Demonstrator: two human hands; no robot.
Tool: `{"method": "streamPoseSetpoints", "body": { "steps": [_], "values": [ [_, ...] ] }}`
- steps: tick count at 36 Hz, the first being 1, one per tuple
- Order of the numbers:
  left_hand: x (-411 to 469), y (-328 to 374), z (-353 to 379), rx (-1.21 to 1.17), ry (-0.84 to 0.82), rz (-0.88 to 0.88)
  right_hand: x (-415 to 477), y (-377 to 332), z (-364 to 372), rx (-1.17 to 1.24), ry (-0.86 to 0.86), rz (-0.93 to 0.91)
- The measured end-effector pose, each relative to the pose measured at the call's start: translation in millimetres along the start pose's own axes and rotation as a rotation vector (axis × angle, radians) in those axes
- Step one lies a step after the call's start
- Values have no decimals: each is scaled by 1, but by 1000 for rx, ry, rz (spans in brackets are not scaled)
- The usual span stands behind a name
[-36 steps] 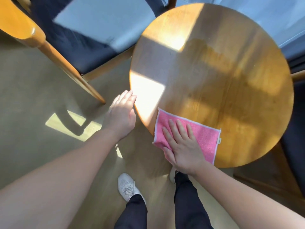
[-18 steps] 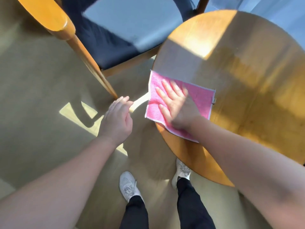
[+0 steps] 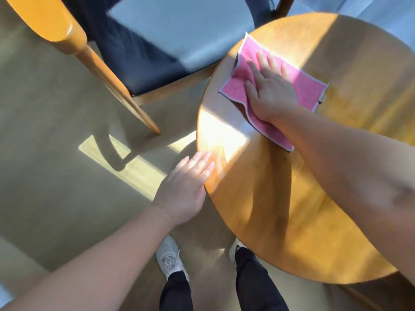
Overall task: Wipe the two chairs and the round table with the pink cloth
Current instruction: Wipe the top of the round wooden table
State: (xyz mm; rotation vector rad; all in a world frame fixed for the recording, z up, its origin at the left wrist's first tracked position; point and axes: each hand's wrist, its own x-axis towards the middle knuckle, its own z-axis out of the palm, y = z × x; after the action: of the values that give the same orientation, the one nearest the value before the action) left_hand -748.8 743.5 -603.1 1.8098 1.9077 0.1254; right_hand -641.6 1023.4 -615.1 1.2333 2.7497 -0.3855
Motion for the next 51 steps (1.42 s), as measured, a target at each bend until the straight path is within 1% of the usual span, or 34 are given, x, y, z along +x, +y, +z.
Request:
{"method": "streamPoseSetpoints", "body": {
  "steps": [3, 6, 9, 13, 17, 21, 25, 27, 31, 36, 39, 43, 46, 50, 51],
  "values": [
    [2, -1, -9, 9, -39, 4, -4, -4, 2, -18, -2, 16],
    [1, 0, -14, 6, -71, -7, -17, -17, 8, -14, -26, 85],
    [0, 7, -16, 3, -87, -32, -50, -39, 18, -35, -61, 71],
    [-2, 9, -20, -21, -91, -37, -107, -68, 32, -8, -28, 56],
    [-2, 14, -22, -39, -93, -48, -124, -78, 36, 10, -41, 97],
    [-3, 14, -23, -61, -97, -48, -115, -78, 34, -1, -19, 92],
    [-3, 11, -25, -78, -115, -27, -85, -88, 32, -41, 9, 93],
    [-3, 11, -25, -68, -115, -25, -64, -98, 29, -63, 0, 34],
    [0, 9, -27, -12, -103, -2, -36, -105, 24, -93, -64, -141],
    [4, 11, -32, 54, -93, -3, -17, -90, 18, -94, -87, -245],
    [7, 9, -34, 85, -96, 14, 6, -77, 9, -80, -83, -226],
    [12, 9, -37, 119, -151, 24, 38, -50, -3, -19, -42, -149],
    [15, 8, -38, 107, -109, 23, 56, -31, -12, -23, -5, -99],
    [22, 11, -42, 100, -117, 50, 64, -15, -21, -60, -6, -45],
    [24, 10, -41, 121, -91, 46, 64, -13, -22, -62, -6, -45]
  ]
}}
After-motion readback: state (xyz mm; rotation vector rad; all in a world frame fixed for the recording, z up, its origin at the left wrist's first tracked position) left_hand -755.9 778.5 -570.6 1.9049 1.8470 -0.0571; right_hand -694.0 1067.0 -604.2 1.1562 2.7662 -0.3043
